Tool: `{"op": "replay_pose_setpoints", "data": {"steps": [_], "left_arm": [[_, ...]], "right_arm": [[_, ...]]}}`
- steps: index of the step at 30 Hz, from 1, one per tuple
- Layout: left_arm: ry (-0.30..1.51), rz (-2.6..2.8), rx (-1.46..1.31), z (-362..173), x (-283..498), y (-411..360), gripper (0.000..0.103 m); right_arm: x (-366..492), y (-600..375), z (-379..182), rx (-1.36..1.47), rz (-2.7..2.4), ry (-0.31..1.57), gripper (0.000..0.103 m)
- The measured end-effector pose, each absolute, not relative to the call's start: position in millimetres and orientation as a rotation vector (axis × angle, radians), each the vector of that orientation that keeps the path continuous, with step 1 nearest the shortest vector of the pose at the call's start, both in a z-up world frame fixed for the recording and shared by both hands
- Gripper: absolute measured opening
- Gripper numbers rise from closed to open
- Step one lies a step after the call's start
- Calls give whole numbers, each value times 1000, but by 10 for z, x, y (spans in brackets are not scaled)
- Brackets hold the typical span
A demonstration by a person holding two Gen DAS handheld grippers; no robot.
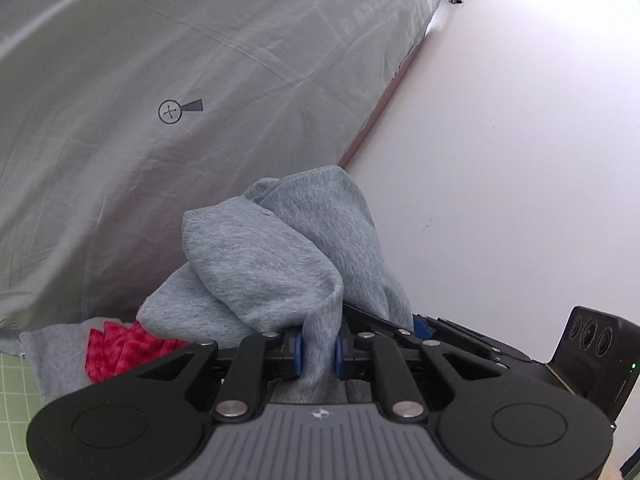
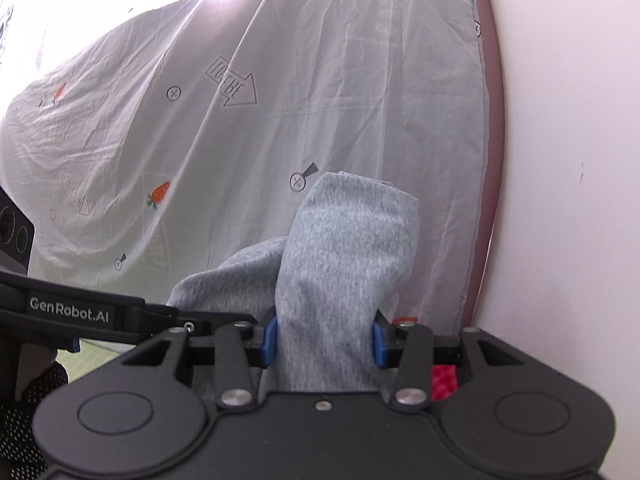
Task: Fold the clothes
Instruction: 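Lift the folded bundle with both grippers and carry it to the clothes stack, then lower the bundle onto the red checked shirt stack and open both grippers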
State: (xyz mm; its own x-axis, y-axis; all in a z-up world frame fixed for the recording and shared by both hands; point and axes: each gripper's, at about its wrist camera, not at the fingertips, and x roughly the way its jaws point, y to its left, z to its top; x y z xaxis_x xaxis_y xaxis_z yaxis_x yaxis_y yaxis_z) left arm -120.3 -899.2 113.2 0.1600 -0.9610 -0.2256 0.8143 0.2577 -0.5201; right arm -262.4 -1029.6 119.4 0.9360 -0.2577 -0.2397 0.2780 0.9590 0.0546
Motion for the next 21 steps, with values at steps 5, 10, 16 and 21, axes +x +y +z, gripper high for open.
{"op": "replay_pose_setpoints", "data": {"steps": [5,10,16,21], "left_arm": [[681,-1153,-322,690,-765,-9190,19],[897,-938,-361,-107,-279,-9072,26],[818,-978,-279,-170,-317,-8955,42],[730,-993,-172,-28,-586,-8873,72]], "right_arm": [[-2288,-11034,747,240,-337,297,51],[-1910,-11368,-139,247,-532,563,60],[-2001,-11143,-112,173,-593,486,82],[-2136,-10815,113,129,-691,434,96]]}}
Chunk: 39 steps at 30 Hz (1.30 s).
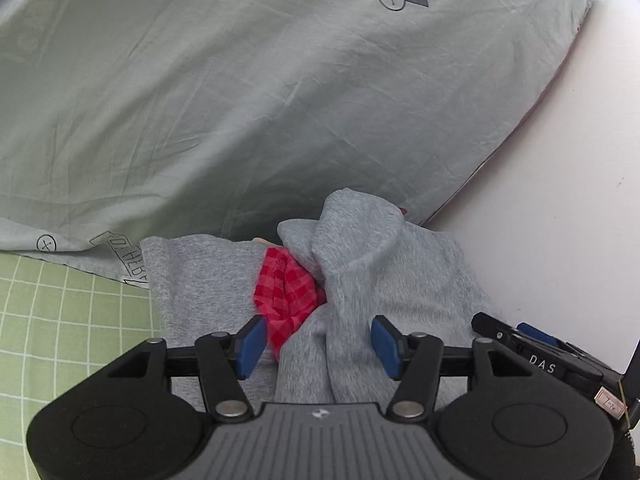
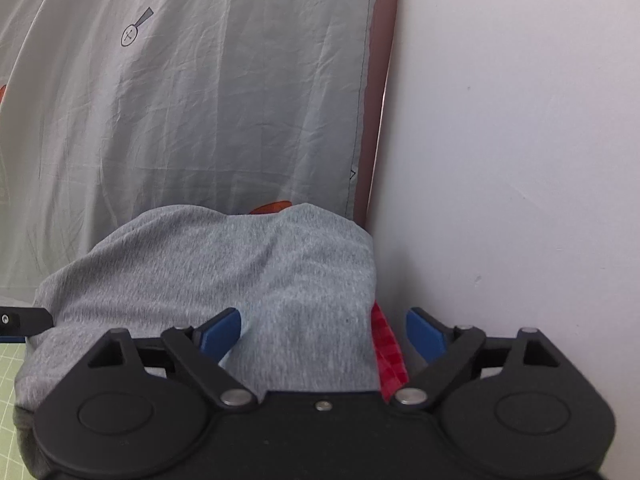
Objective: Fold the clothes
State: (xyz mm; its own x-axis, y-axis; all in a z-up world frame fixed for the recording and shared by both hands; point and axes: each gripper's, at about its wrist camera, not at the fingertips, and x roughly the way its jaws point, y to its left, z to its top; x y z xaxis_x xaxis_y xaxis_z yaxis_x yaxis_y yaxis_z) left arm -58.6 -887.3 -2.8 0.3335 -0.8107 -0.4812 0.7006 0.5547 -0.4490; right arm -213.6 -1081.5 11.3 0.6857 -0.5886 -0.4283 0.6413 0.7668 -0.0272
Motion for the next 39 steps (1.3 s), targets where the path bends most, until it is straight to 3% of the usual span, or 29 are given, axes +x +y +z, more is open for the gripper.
{"op": "replay_pose_setpoints", "data": {"steps": [1,3,4,16,21,39], "left_arm": [[681,-1012,-147,21,-680,-8827,75],[583,-1049,-118,137,-897,-8686,97],[553,-1061,-112,203,-995,-8611,102],[488,-875,-81,714,-1999,-7659,103],[495,-892,70,709,-2336,-7340,103],[566,-928,182,556,-3001,-6471,103]], "right_arm": [[-2205,-10740,162,141,-706,410,99],[-2325,-10542,264,172,-714,370,99],[-2411,-10472,306,187,-715,358,101],[-3411,-9340,550,240,-735,378,102],[-3740,-8803,526,252,-722,438,102],[-4468,-7867,336,311,-774,531,102]]}}
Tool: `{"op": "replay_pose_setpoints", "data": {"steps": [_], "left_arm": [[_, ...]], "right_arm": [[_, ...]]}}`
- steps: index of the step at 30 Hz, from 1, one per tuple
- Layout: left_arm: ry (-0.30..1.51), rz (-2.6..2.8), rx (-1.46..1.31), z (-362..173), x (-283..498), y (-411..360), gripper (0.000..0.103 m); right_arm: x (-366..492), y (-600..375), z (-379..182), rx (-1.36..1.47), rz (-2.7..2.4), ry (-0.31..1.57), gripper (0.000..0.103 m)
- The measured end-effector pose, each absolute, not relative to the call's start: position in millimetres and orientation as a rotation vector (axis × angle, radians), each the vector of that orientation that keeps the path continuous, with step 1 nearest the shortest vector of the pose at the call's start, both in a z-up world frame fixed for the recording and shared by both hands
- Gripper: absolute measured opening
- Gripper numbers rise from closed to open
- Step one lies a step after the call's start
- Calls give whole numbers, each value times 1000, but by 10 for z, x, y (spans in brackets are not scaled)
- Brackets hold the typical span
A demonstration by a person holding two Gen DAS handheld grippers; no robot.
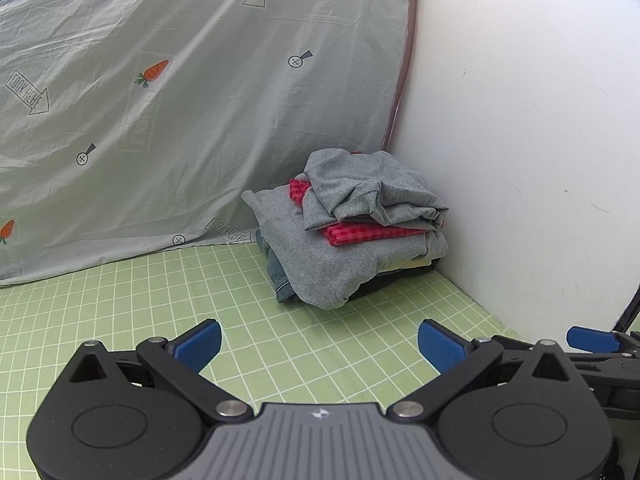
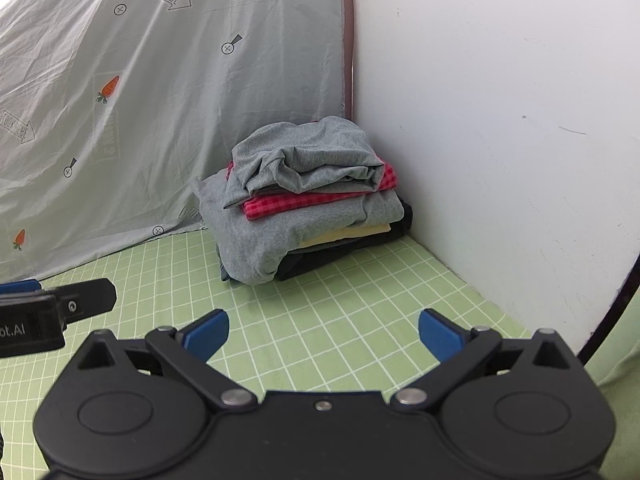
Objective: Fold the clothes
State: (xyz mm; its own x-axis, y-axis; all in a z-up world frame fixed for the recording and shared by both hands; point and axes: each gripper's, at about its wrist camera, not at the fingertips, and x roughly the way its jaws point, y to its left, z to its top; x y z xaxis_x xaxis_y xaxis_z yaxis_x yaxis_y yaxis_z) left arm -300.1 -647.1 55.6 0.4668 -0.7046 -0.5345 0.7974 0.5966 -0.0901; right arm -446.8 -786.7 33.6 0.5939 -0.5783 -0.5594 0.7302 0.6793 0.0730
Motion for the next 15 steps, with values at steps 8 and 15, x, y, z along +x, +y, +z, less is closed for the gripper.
{"op": "replay_pose_setpoints", "data": {"steps": [8,15], "left_arm": [[566,-941,182,577,-3153,-6313,103],[559,-942,169,607,-3207,-6241,103]], "right_arm": [[-4603,-7693,346,308,-772,532,102],[-4652,-7605,375,291,-776,527,102]]}}
